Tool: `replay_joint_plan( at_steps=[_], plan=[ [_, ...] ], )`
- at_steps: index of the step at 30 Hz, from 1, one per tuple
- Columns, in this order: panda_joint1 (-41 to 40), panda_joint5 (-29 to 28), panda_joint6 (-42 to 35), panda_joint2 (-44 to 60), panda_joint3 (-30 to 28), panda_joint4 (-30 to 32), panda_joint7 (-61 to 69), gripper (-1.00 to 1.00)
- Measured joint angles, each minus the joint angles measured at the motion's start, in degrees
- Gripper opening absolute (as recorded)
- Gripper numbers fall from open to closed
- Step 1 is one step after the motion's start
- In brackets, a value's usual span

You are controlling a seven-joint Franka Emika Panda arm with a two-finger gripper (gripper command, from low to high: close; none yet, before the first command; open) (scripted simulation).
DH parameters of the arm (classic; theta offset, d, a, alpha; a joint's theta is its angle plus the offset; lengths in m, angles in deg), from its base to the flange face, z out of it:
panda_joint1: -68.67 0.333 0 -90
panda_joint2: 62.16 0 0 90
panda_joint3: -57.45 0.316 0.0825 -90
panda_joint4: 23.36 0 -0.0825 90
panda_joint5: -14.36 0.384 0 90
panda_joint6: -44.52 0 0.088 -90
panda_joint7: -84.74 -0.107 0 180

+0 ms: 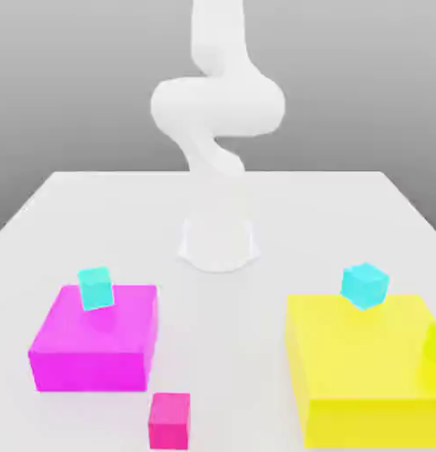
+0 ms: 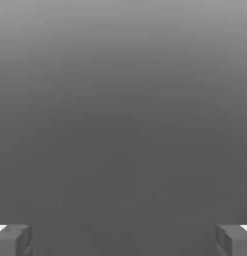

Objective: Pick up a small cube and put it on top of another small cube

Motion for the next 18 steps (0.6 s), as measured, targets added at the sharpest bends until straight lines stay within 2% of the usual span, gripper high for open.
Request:
replay_joint_plan(
  at_steps=[18],
  plan=[
    [1.06,4.76,15.68,37.76,-5.43,7.39,7.81,0.0]
  ],
)
